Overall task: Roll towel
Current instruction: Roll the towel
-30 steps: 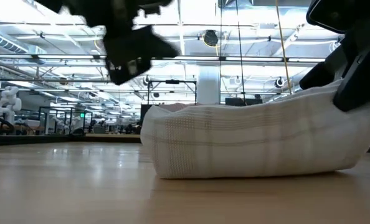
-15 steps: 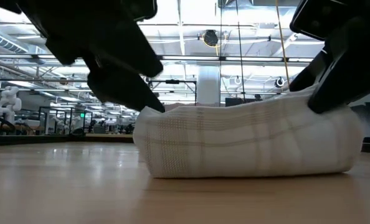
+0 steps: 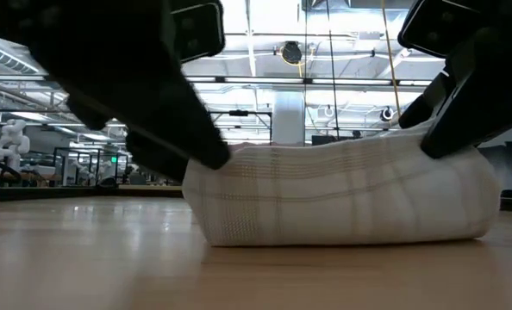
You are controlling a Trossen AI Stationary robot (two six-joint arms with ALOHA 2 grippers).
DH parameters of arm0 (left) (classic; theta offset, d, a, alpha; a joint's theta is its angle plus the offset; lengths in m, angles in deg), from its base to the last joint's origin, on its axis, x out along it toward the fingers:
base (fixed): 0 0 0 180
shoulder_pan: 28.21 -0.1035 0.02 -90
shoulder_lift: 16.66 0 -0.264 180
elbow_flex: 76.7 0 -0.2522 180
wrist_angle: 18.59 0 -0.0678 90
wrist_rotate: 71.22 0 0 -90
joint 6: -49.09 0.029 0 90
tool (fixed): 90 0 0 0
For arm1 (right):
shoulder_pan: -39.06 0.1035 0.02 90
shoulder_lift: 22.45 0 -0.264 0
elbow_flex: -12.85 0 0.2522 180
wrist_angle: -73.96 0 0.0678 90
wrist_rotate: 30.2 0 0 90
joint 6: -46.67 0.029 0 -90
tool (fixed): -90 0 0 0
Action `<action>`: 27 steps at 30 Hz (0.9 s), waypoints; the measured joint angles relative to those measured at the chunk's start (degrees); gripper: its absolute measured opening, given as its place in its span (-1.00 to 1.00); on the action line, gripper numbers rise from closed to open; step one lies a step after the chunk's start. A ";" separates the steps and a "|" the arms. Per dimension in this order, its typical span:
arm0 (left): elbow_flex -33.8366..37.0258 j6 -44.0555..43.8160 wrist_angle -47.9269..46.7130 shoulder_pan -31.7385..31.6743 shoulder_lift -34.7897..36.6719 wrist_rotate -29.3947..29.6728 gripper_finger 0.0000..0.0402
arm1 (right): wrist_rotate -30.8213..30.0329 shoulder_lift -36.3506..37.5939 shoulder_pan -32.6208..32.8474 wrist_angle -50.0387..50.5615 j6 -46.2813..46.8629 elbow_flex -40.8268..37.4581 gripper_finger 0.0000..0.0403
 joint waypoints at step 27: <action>0.00 -6.58 3.98 -0.67 0.02 -10.47 -0.93 | 3.87 0.00 -0.02 -0.55 7.80 -0.01 -1.00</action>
